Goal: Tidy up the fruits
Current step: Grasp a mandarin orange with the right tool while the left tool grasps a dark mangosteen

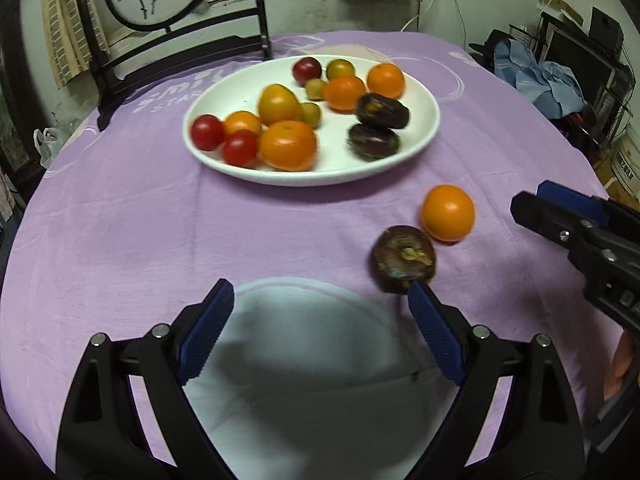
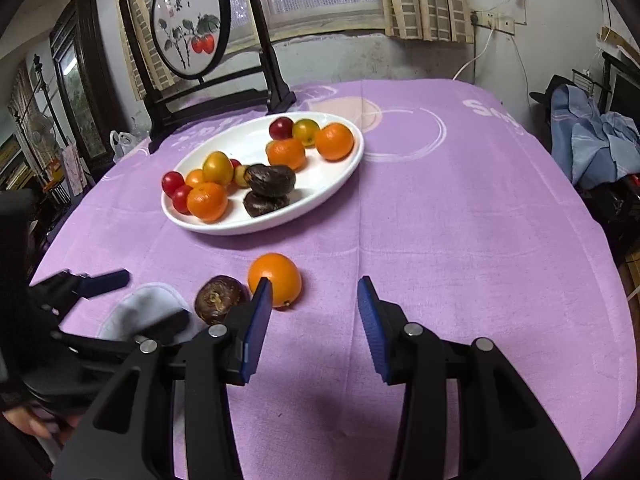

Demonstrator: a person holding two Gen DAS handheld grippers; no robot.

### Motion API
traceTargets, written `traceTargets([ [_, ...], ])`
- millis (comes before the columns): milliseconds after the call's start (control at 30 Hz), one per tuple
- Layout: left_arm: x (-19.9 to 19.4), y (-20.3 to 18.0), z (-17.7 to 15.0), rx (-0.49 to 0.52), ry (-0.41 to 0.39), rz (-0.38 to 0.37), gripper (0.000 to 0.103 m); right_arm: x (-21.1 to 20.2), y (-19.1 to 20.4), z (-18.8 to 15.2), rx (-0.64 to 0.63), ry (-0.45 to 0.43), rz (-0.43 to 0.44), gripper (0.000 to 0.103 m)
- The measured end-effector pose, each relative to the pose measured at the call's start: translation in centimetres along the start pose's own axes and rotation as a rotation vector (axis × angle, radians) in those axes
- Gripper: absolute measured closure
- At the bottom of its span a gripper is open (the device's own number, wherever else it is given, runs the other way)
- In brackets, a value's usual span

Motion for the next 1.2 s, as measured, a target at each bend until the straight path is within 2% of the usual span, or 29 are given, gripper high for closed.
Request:
traceTargets([
  [133,0.8,-1.5,0.1,0.003,0.009,-0.010,0.012,-0.2,0.3,0.1,0.007,0.001,0.017,0.059],
  [200,1.1,-2.3,0.2,0.013,0.015,-0.013,0.012,-0.3,0.4,0.2,0.012,-0.005,0.016,0.043],
  [367,2.2,-3.3,0.5,0.033,0.017,-0.004,0.014,-0.3,0.2,0.1,0.029,0.001,0.014,0.043],
  [533,2.7,-4.0,0.7,0.032,0.017,-0.046,0.048,-0.1,0.1,-0.1,0.031,0.009,0.008,0.043],
  [567,2.6,-4.3,0.8,0.039,0.014,-0.061,0.059,0.0,0.1,-0.1,0.029,0.013,0.005,0.043],
  [900,0.1,-2.7,-0.2,0.052,0.002,-0.076,0.060,0.8,0.0,-0.9,0.010,0.040,-0.010,0.043],
  [1000,-0.9,-0.6,-1.1,0.020,0.005,-0.071,0.061,1.2,0.7,-1.3,-0.020,0.047,0.001,0.043],
  [1100,-1.5,1.9,-1.8,-0.043,0.004,-0.066,0.061,1.7,2.2,-2.0,-0.038,0.062,0.052,0.043],
  [1200,-1.6,3.1,-2.3,-0.061,-0.006,-0.058,0.061,2.9,3.1,-2.9,-0.050,0.108,0.062,0.043],
])
Point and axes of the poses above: each gripper's, at about its wrist camera, not at the fingertips, and x roughly the way its jaws point, y to its left, z to its top, the point moved 10 cm from there along x, roughly the way its jaws point, and after that the axes turned 7 degrees about -y, right-handed, at the moved point
